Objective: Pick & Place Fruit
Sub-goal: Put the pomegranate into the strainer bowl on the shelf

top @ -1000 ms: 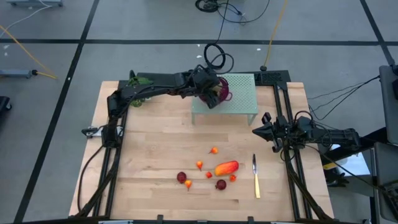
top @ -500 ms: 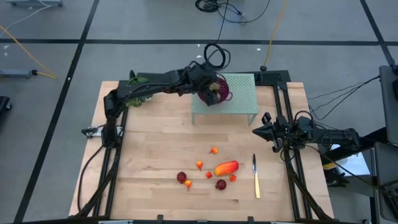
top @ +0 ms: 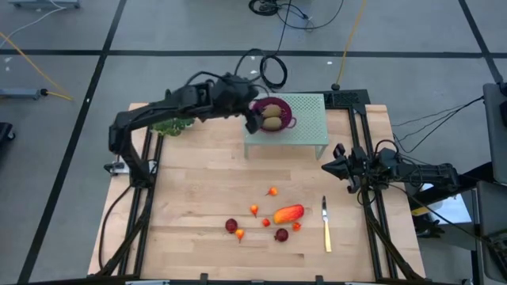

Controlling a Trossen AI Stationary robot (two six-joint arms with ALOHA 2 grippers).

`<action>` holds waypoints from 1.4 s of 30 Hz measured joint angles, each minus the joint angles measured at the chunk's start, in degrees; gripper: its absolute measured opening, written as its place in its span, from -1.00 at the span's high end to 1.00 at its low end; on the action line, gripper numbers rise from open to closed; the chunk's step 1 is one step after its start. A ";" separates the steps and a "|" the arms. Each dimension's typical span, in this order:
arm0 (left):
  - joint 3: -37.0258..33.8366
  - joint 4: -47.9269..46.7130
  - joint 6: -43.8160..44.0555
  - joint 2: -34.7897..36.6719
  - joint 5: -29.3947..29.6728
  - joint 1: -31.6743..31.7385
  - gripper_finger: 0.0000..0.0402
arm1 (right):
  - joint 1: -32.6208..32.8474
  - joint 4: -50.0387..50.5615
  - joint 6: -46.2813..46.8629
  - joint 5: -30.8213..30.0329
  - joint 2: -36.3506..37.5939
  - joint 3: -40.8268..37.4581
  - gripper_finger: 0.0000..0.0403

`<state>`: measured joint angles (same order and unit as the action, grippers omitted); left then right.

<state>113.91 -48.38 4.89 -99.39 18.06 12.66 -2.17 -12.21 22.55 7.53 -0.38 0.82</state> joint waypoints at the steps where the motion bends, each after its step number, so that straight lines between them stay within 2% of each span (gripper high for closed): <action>1: 0.00 -1.50 1.18 0.51 0.00 -0.57 -0.27 | 0.00 0.00 1.09 0.00 0.00 -0.01 0.98; 8: 0.00 -9.19 7.70 1.20 -1.42 -3.87 0.13 | 0.00 0.00 3.76 0.00 -0.02 -0.01 0.98; 20: -0.02 -10.02 10.76 1.20 -3.21 -7.97 0.96 | 0.02 0.00 3.78 0.00 0.00 0.00 0.98; 25: -0.02 -10.03 10.75 1.20 -6.06 -9.61 0.96 | 0.01 0.00 3.78 0.00 -0.01 0.00 0.98; 34: -0.60 -9.89 11.32 1.21 -5.64 -11.02 0.99 | 0.00 0.00 3.80 0.02 0.00 0.00 0.98; 42: -10.65 -7.43 21.72 1.89 -5.69 -14.57 0.98 | 0.00 0.00 3.78 0.02 0.00 0.00 0.98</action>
<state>103.26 -55.81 26.61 -97.50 12.37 -1.91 -2.17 -12.21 26.33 7.55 -0.38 0.82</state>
